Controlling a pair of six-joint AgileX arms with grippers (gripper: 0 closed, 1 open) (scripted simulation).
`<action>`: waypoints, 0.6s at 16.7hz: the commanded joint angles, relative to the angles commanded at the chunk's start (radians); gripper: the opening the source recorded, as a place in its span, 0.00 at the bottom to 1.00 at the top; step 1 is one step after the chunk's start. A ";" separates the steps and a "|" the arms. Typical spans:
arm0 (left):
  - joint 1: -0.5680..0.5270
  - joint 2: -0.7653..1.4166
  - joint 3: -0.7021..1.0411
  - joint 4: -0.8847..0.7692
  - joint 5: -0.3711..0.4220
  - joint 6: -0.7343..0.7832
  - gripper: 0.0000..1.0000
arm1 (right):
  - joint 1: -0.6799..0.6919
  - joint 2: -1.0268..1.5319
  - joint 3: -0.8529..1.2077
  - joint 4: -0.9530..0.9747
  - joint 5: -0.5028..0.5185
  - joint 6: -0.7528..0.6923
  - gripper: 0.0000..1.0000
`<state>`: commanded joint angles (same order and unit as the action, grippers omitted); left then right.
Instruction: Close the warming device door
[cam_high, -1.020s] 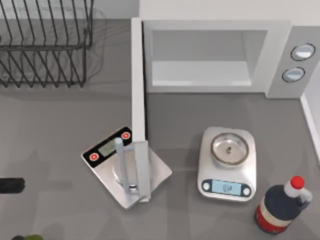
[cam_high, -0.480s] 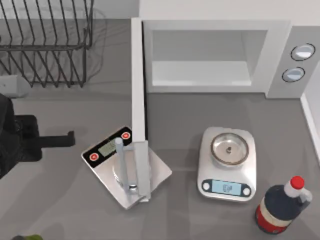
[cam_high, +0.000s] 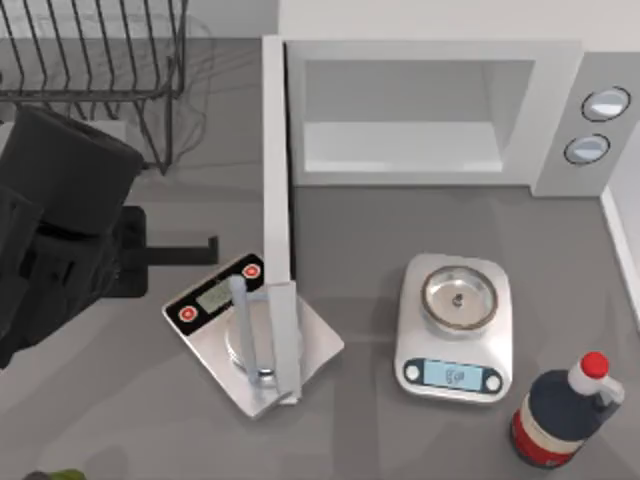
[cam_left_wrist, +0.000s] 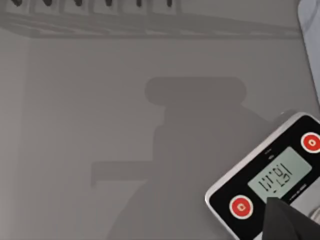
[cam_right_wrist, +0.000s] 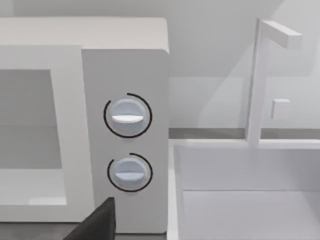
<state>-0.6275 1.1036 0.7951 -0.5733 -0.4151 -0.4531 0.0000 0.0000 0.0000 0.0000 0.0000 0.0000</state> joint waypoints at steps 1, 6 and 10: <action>0.000 0.000 0.000 0.000 0.000 0.000 0.00 | 0.000 0.000 0.000 0.000 0.000 0.000 1.00; 0.003 0.013 -0.033 0.040 0.002 0.000 0.00 | 0.000 0.000 0.000 0.000 0.000 0.000 1.00; 0.002 0.073 -0.152 0.228 0.001 0.001 0.00 | 0.000 0.000 0.000 0.000 0.000 0.000 1.00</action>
<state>-0.6257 1.1761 0.6435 -0.3452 -0.4136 -0.4516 0.0000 0.0000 0.0000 0.0000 0.0000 0.0000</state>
